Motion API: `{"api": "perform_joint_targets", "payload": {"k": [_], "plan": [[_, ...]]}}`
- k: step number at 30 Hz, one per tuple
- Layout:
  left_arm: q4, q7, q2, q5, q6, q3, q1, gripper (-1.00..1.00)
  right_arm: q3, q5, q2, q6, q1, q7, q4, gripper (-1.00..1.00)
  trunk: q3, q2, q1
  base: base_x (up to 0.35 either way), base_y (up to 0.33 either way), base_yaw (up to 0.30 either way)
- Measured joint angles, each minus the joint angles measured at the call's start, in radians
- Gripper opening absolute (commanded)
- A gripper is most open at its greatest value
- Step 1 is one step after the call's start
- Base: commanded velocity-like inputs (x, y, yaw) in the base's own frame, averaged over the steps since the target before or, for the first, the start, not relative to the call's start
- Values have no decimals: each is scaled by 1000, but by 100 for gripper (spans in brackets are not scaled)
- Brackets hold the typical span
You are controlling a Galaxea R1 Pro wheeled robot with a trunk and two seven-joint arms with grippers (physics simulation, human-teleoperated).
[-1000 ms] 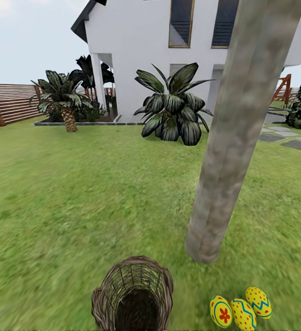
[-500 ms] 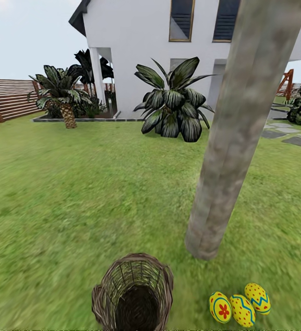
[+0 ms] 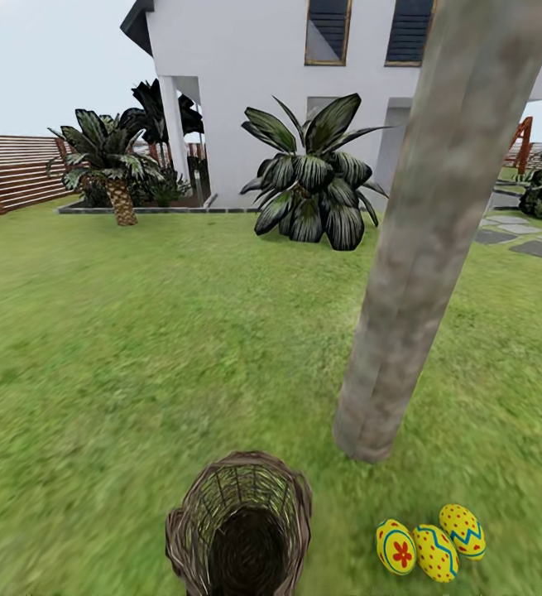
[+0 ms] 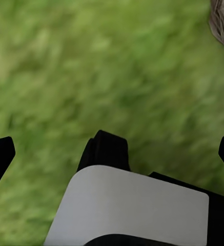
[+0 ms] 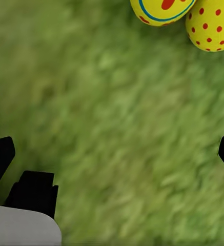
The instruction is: Take the three Easter eggs out of the wicker basket on the lawn in the garden, then place them on the lawn next to a single tree (choose any tree) so that all three eggs are next to the same tree and none are left in the basket.
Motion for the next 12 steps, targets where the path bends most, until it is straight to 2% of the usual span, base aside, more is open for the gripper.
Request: {"api": "perform_joint_targets", "payload": {"k": [12], "plan": [[0,0,0,0,0,0,0,100,1,-2,2,1,2,0,7,100,0,0,0,0,0,0]]}}
